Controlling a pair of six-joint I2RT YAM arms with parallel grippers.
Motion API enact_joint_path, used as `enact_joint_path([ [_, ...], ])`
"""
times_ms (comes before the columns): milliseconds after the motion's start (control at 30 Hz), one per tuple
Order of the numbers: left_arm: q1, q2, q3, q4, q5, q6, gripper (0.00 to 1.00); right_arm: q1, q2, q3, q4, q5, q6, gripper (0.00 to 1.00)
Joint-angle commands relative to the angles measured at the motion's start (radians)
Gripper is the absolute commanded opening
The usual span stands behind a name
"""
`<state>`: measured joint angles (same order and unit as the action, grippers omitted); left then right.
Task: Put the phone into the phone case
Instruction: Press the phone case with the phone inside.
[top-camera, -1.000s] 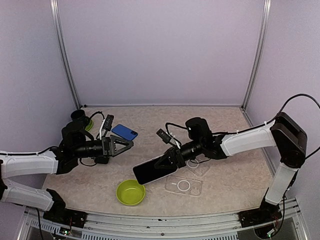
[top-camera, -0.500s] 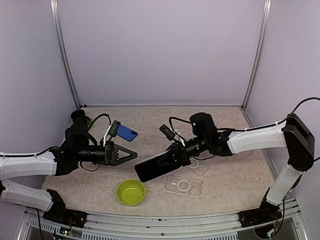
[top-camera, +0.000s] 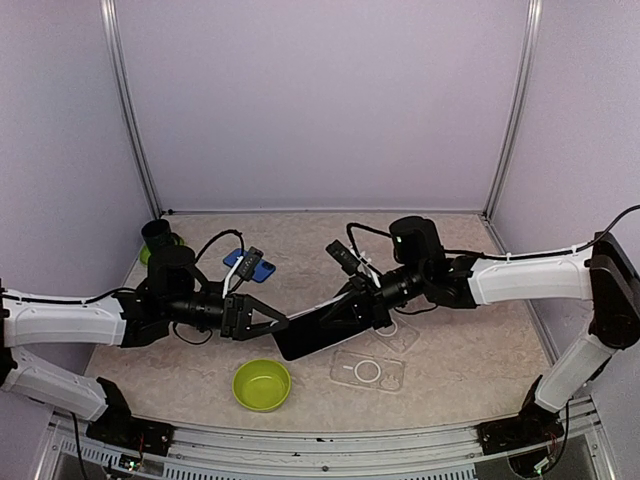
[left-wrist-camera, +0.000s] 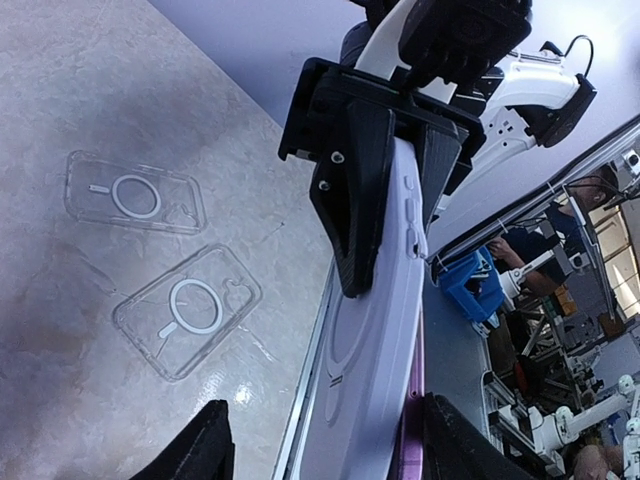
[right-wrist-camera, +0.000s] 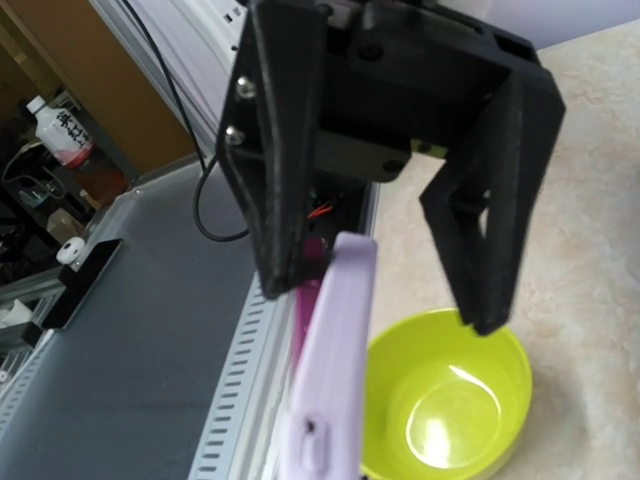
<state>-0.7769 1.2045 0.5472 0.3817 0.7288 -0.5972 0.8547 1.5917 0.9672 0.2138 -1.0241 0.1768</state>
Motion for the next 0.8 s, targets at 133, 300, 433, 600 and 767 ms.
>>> enact_joint_path([
  [133,-0.021,0.05,0.049,0.047,0.073,0.007,0.23,0.001,-0.045,0.009,0.034,0.002,0.002,0.0],
  [300,-0.021,0.047,0.072,-0.01,-0.034,0.037,0.0,-0.021,-0.035,0.023,0.046,0.021,0.055,0.0],
  [433,-0.021,0.0,0.075,-0.046,-0.168,0.042,0.0,-0.041,-0.029,0.028,0.059,0.04,0.1,0.0],
  [600,-0.013,-0.05,0.053,-0.043,-0.245,0.025,0.38,-0.061,-0.029,0.02,0.086,0.068,0.156,0.0],
  [767,0.012,-0.083,0.005,-0.001,-0.208,-0.015,0.57,-0.085,-0.068,-0.033,0.214,0.069,0.24,0.0],
])
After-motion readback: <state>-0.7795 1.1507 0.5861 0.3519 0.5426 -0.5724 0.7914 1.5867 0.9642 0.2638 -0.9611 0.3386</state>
